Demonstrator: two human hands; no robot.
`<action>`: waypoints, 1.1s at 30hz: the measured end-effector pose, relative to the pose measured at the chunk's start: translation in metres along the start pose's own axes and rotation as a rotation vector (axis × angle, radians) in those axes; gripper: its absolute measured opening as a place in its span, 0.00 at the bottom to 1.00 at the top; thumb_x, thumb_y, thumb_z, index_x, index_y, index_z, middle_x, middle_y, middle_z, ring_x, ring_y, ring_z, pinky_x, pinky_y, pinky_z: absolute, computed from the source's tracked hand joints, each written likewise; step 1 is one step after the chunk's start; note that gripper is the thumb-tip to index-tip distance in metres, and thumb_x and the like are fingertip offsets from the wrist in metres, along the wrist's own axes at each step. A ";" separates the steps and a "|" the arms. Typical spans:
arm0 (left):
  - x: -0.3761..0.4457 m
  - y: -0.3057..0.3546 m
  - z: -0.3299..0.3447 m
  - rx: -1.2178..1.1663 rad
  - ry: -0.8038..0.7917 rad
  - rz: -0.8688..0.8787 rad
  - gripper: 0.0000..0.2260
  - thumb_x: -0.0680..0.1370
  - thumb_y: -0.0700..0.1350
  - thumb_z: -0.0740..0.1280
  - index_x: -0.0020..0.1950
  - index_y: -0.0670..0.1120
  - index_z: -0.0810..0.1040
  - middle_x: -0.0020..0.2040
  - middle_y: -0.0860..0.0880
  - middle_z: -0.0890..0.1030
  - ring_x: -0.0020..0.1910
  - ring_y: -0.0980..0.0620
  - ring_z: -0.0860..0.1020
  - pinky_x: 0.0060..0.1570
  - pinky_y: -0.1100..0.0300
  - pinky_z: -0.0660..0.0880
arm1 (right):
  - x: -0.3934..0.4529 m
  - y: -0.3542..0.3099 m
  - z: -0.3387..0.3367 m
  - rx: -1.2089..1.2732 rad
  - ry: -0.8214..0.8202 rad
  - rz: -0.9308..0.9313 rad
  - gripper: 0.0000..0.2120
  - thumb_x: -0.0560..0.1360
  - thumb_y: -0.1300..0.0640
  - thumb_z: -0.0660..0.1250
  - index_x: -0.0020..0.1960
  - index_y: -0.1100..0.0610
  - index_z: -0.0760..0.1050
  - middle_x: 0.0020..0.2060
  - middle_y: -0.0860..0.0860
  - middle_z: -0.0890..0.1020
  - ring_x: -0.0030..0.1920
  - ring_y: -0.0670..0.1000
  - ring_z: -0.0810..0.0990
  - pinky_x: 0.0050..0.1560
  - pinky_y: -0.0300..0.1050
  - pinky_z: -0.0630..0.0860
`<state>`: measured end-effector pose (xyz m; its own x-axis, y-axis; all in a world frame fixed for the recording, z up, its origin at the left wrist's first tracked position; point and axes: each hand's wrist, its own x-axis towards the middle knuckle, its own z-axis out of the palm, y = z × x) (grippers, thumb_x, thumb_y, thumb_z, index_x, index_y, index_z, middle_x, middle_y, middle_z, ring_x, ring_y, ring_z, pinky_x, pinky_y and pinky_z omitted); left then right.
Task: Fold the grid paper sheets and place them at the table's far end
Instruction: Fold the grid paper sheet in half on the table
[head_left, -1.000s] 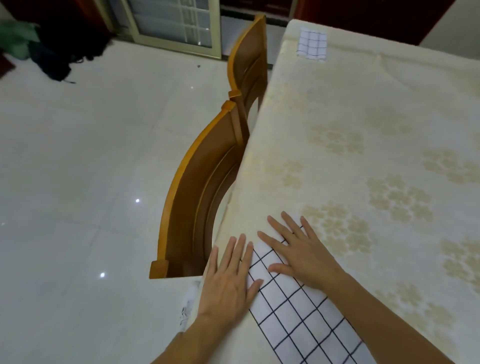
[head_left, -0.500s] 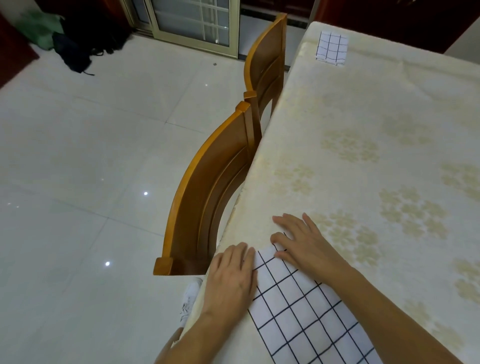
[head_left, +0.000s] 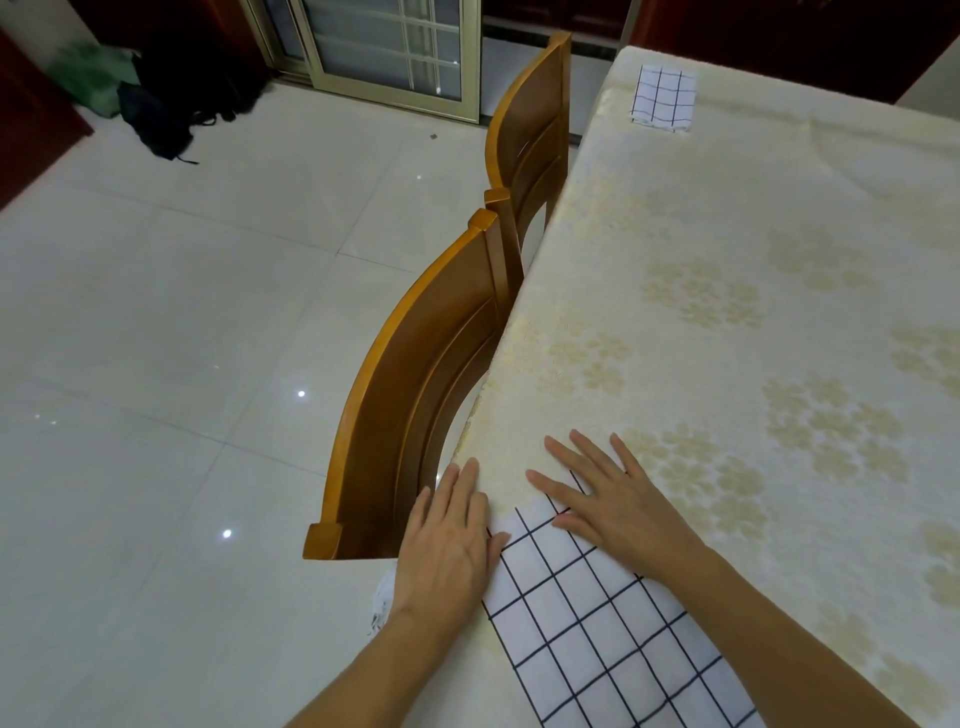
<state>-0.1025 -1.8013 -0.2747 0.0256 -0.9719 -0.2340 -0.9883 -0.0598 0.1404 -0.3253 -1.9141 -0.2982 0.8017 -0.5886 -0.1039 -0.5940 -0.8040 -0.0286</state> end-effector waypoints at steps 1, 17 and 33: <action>0.000 0.000 -0.002 -0.002 -0.018 0.005 0.26 0.83 0.60 0.48 0.72 0.46 0.68 0.80 0.45 0.56 0.79 0.45 0.52 0.76 0.45 0.57 | -0.001 0.000 0.001 0.010 0.008 0.002 0.26 0.83 0.37 0.46 0.80 0.41 0.52 0.80 0.51 0.53 0.80 0.56 0.51 0.74 0.66 0.58; -0.002 0.003 0.003 -0.058 0.182 0.155 0.08 0.82 0.49 0.59 0.52 0.47 0.75 0.70 0.41 0.73 0.71 0.42 0.69 0.68 0.40 0.68 | 0.008 0.006 0.000 0.107 0.084 -0.087 0.21 0.81 0.39 0.56 0.71 0.42 0.70 0.74 0.51 0.68 0.76 0.55 0.63 0.74 0.67 0.59; 0.012 0.007 -0.011 -0.104 0.228 0.259 0.10 0.81 0.50 0.60 0.53 0.48 0.79 0.66 0.44 0.77 0.67 0.45 0.73 0.67 0.46 0.71 | 0.010 -0.006 -0.032 0.147 0.204 -0.089 0.04 0.80 0.52 0.65 0.51 0.52 0.74 0.61 0.51 0.78 0.65 0.50 0.74 0.72 0.65 0.63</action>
<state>-0.1071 -1.8157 -0.2658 -0.1790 -0.9830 0.0407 -0.9460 0.1834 0.2672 -0.3112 -1.9182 -0.2672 0.8392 -0.5332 0.1073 -0.5122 -0.8411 -0.1740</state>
